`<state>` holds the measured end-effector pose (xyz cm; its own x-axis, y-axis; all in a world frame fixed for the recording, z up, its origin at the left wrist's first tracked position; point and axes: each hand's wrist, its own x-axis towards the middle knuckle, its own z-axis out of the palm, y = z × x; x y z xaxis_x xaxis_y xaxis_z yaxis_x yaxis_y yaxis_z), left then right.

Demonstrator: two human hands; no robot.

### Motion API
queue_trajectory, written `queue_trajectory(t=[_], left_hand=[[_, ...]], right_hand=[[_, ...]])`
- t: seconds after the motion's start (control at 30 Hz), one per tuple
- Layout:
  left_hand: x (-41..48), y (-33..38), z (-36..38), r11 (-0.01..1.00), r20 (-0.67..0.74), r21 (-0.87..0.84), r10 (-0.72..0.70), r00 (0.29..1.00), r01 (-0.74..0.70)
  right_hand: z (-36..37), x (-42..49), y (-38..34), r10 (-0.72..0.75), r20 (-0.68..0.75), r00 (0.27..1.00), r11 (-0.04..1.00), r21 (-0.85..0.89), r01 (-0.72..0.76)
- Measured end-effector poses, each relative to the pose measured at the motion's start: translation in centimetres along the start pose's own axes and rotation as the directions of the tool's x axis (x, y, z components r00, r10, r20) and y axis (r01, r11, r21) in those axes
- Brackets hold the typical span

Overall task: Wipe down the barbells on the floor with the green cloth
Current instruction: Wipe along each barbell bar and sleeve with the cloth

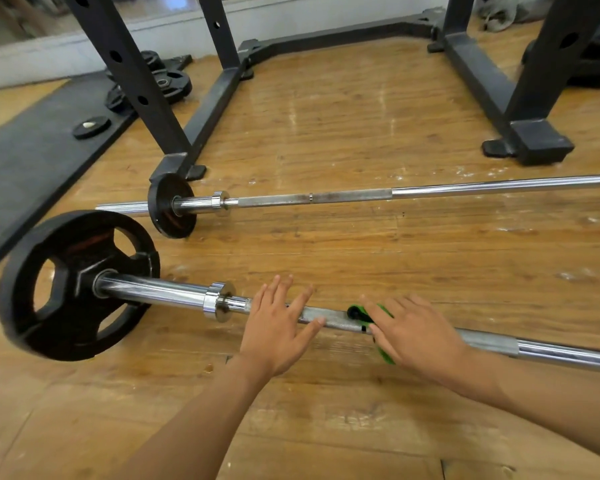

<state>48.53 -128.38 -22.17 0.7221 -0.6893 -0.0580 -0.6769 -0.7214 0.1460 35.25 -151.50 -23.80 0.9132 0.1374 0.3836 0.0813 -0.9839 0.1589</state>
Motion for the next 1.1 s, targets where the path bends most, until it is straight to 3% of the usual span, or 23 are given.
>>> queue_trajectory(t=[0.2, 0.33, 0.53, 0.67, 0.83, 0.97, 1.1], left_hand=[[-0.6, 0.0, -0.3, 1.000, 0.012, -0.019, -0.011, 1.000, 0.012], [-0.9, -0.6, -0.3, 0.998, 0.002, -0.054, -0.014, 1.000, 0.014], [-1.3, -0.1, 0.4, 0.997, -0.065, -0.080, 0.010, 0.998, -0.015], [-1.6, 0.3, 1.3, 0.995, -0.135, -0.098, -0.009, 0.991, -0.004], [-2.3, -0.8, 0.7, 0.999, -0.106, -0.048, -0.018, 0.994, 0.013], [-3.3, -0.8, 0.8, 1.000, -0.113, 0.024, 0.000, 0.994, 0.003], [-4.0, 0.6, 1.7, 0.998, -0.176, 0.059, -0.019, 0.984, 0.030]], right_hand=[[0.8, 1.9, -2.8, 0.095, -0.010, 0.995, 0.995, 0.029, -0.095], [0.9, 4.7, -5.2, 0.094, 0.105, 0.990, 0.990, 0.095, -0.104], [-1.1, -1.6, -1.4, 0.087, 0.059, 0.994, 0.991, 0.092, -0.093], [-0.6, -0.6, -3.1, 0.152, 0.080, 0.985, 0.985, 0.065, -0.157], [0.0, 2.9, -5.7, 0.112, 0.155, 0.982, 0.975, 0.174, -0.138], [-2.2, -1.4, -2.2, 0.039, 0.168, 0.985, 0.982, 0.177, -0.069], [-3.6, -4.4, -0.5, 0.076, 0.240, 0.968, 0.982, 0.152, -0.115]])
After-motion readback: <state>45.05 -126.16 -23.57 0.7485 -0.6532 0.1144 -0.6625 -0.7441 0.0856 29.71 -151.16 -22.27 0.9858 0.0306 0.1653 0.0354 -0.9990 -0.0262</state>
